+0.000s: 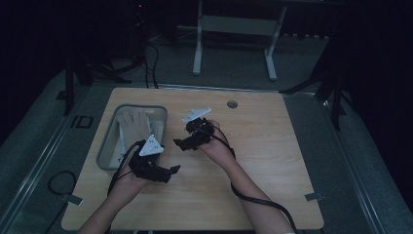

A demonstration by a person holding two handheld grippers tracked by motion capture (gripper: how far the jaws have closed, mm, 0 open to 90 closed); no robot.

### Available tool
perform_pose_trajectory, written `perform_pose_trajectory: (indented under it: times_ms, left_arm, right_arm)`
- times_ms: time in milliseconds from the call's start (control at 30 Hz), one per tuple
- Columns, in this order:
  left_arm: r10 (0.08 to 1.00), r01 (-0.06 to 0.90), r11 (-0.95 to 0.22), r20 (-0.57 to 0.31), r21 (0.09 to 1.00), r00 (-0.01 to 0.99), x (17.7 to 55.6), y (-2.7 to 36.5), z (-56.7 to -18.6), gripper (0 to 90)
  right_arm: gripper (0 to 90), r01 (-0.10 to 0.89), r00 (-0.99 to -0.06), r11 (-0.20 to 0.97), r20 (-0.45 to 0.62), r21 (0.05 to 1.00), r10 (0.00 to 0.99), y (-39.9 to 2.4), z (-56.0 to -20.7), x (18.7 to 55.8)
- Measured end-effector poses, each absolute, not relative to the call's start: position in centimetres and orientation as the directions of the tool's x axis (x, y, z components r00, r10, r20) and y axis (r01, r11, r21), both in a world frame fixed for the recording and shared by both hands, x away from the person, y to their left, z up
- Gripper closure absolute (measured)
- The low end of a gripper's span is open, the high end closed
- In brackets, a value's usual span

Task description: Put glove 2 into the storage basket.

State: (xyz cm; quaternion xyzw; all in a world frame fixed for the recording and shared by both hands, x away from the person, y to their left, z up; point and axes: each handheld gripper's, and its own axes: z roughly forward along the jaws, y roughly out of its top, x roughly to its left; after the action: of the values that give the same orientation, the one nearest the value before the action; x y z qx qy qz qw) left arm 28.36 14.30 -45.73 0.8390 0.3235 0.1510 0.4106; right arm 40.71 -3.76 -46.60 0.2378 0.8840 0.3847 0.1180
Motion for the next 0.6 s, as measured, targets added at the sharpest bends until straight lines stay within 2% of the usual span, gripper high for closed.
perform_pose_trajectory:
  times_ms: [600]
  left_arm:
    - [0.600,0.423,-0.464,-0.075,0.778,0.797,28.3,10.3,-48.7,11.7]
  right_arm:
    - [14.8,0.347,-0.841,0.580,-0.029,0.737,0.540,-9.8,-48.9,39.7]
